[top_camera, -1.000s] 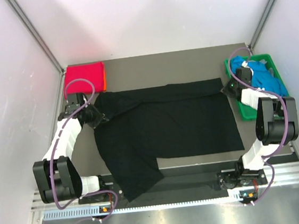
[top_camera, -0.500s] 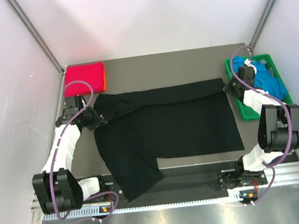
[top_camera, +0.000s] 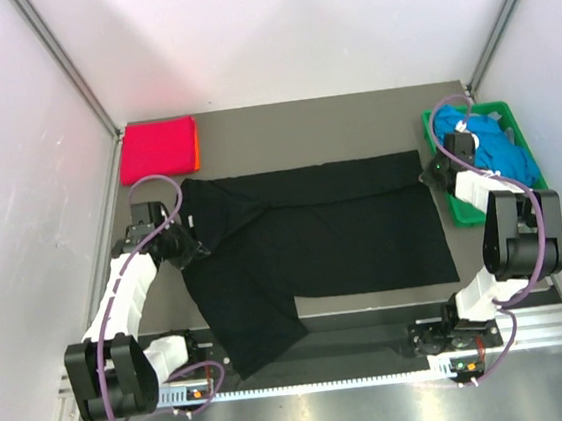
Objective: Fold and stack the t-shirts
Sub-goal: Fold the tshirt
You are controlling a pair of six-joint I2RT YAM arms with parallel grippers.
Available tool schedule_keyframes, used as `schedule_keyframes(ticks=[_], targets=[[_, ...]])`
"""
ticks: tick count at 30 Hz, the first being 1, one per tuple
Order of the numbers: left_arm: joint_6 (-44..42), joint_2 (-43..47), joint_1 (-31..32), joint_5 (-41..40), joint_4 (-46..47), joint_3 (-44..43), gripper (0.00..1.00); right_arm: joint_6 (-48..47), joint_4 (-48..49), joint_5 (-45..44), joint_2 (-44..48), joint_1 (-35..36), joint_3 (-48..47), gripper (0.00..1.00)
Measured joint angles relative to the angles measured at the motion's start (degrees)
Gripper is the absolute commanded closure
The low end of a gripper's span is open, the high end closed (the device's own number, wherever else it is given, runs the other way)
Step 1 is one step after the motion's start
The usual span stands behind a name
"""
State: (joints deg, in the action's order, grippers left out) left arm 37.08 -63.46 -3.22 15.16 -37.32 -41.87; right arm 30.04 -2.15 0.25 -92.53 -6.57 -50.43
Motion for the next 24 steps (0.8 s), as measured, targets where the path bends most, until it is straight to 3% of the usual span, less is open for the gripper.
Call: schedule_keyframes(ticks=[22,24], targets=[[0.1,-0.5,1.2,-3.1,-0.3,0.3,1.0,-0.5,-1.4,-0.7,-1.3,0.0,-0.2,1.0],[0.1,-1.4,1.5,-2.9,-0.4,0.3,1.0,-0.4,-1.5,-0.8,-1.3,0.0,-0.2,0.95]])
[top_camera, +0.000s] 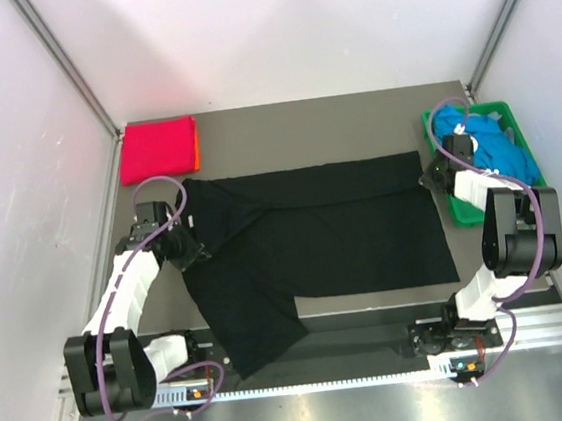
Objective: Fold and stack the t-shirts
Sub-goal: Fold the tshirt
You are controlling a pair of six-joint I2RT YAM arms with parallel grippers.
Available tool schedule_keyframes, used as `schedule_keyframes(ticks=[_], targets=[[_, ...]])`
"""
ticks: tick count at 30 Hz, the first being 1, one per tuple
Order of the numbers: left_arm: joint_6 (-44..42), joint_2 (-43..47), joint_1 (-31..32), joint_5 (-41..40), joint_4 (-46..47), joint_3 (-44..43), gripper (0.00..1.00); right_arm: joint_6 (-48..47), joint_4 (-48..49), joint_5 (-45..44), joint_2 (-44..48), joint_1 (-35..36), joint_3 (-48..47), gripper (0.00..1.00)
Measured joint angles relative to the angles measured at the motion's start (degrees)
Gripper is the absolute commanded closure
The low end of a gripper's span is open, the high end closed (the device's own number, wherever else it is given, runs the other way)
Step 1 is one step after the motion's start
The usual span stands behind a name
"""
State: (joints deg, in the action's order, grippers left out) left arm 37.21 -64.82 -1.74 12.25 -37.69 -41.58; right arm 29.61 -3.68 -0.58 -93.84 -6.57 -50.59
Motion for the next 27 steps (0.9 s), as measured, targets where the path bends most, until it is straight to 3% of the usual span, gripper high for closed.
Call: schedule_keyframes(ticks=[3,7,15,27], targets=[[0.0,-1.0,0.2,0.5,-0.6,0.0,0.78,0.0,-0.6,-0.2,0.0,0.0,-0.1,0.87],[0.2,-0.5,0.2,0.7,-2.8,-0.2,0.65,0.0,-2.9,-0.2,0.0,0.0,-1.0,0.74],[1.2,-1.0,0.2,1.3,-3.0,-8.7,0.62,0.7,-4.9,1.5,2.2,0.2,-2.8,0.72],[-0.8,-26.1,-6.5,3.3,5.1,-23.1,0.57,4.7,-5.2,2.2,1.6,3.2,-2.6,0.75]])
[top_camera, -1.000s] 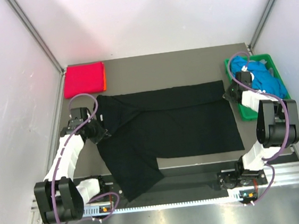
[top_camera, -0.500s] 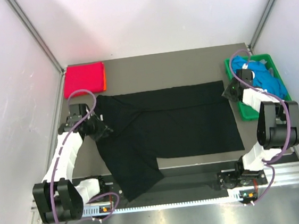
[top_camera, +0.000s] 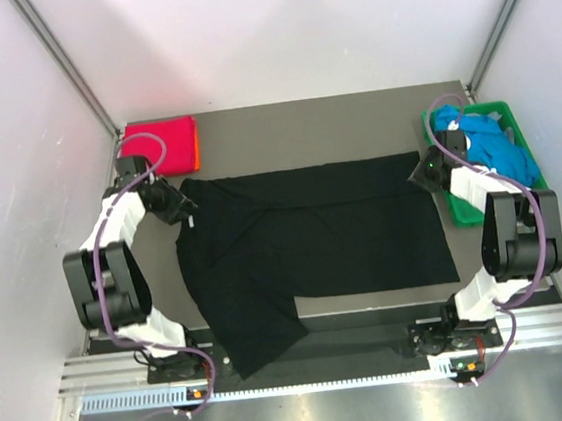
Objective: Fold and stack the t-shirts
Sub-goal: Fold the tshirt
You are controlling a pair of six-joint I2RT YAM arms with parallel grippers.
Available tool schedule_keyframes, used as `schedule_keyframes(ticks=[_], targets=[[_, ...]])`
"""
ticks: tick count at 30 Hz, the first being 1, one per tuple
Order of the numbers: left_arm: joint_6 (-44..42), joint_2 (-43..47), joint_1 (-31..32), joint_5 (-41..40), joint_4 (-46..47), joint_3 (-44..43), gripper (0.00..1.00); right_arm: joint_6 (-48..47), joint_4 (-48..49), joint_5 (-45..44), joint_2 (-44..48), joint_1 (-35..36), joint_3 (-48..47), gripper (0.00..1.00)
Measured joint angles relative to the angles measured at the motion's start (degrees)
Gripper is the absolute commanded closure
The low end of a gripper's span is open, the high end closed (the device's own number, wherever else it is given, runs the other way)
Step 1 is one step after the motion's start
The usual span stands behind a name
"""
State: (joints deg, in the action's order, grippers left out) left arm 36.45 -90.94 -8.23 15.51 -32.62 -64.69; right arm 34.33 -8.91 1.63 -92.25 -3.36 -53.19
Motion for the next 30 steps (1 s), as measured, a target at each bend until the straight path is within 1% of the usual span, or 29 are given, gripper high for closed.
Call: schedule_keyframes(ticks=[5,13,15,16,18,20,25,30], targets=[[-0.8,-7.8,-1.0,0.0,3.8,-4.1,0.56,0.7,1.2,1.1,-1.1,0.1,2.1,0.75],[-2.6,-13.0,-1.0,-0.3,7.4,-7.4,0.57,0.7,2.6,2.1,-1.7,0.7,4.2,0.75],[-2.7,-13.9,-0.9,-0.3,7.7,-7.4,0.58,0.6,2.8,2.0,-1.7,1.5,4.4,0.73],[-2.8,-14.3,-1.0,-0.3,7.8,-7.4,0.59,0.5,2.7,1.8,-1.7,2.5,4.4,0.73],[-2.8,-15.3,-1.0,0.0,8.2,-7.4,0.63,0.3,2.3,1.0,-1.7,6.3,4.1,0.71],[-2.8,-16.2,-1.0,0.5,8.2,-7.4,0.64,0.5,2.0,1.0,-1.6,10.9,3.5,0.68],[-3.9,-14.9,0.3,0.2,8.3,-6.1,0.63,0.8,2.5,1.4,-1.2,20.6,0.7,0.66],[-6.8,-10.4,4.7,2.3,9.1,-4.5,0.58,1.3,4.0,2.9,-0.4,24.7,-1.7,0.65]])
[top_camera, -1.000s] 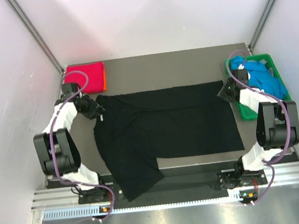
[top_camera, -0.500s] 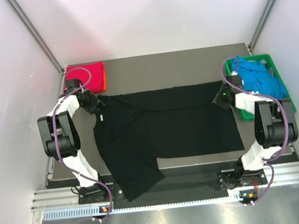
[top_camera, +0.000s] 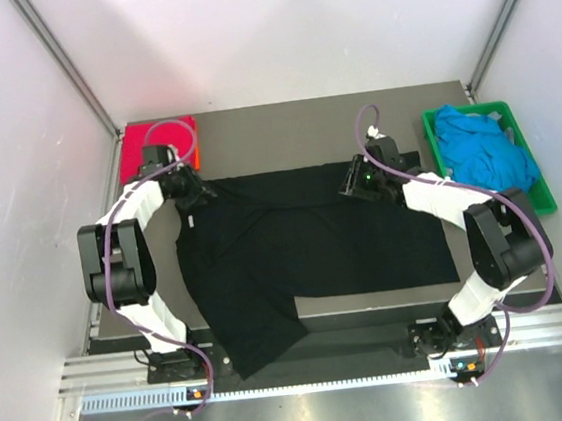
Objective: Fold and stack the t-shirts
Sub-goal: Fold the tshirt
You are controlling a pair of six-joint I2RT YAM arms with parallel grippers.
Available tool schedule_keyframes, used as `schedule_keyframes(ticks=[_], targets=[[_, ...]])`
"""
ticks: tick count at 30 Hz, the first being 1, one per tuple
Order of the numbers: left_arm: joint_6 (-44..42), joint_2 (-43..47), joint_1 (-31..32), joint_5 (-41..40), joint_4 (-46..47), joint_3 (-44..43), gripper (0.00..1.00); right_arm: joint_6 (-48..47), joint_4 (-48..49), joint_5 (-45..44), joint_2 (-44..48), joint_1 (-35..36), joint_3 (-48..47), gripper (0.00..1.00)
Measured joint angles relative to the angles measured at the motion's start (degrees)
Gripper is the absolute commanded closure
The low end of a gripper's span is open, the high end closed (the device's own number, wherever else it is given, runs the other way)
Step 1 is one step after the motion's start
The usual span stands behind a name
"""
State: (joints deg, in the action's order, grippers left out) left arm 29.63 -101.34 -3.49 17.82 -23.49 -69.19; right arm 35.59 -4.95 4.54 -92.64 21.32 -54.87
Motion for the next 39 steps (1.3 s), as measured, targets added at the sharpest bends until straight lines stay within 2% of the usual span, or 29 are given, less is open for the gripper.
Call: schedule_keyframes(ticks=[6,11,21,26,30,34,39], targets=[[-4.4,-0.9,4.7,2.5,0.6,0.0,0.55,-0.4,-1.4,0.0,3.2,0.4,0.0,0.64],[-7.8,-3.0,6.8,-0.1,-1.4,0.0,0.52,-1.6,-2.7,-0.5,6.4,0.4,0.0,0.64],[-11.8,-3.1,8.7,-4.5,-3.7,0.6,0.57,-2.9,-3.7,-0.5,9.4,0.4,0.0,0.64],[-11.9,-3.1,9.4,-5.3,-4.3,1.1,0.63,-3.1,-4.2,-0.5,9.7,0.3,0.1,0.63],[-12.1,-3.1,11.0,-5.1,-4.7,1.1,0.74,-3.0,-4.3,-0.3,10.2,0.3,0.1,0.63],[-11.9,-2.6,13.0,-4.3,-4.9,1.1,0.98,-3.0,-4.4,-0.3,10.3,0.2,0.3,0.63],[-12.0,-0.9,15.5,-3.8,-7.4,1.1,1.0,-3.0,-4.9,-0.1,10.3,0.2,0.9,0.63]])
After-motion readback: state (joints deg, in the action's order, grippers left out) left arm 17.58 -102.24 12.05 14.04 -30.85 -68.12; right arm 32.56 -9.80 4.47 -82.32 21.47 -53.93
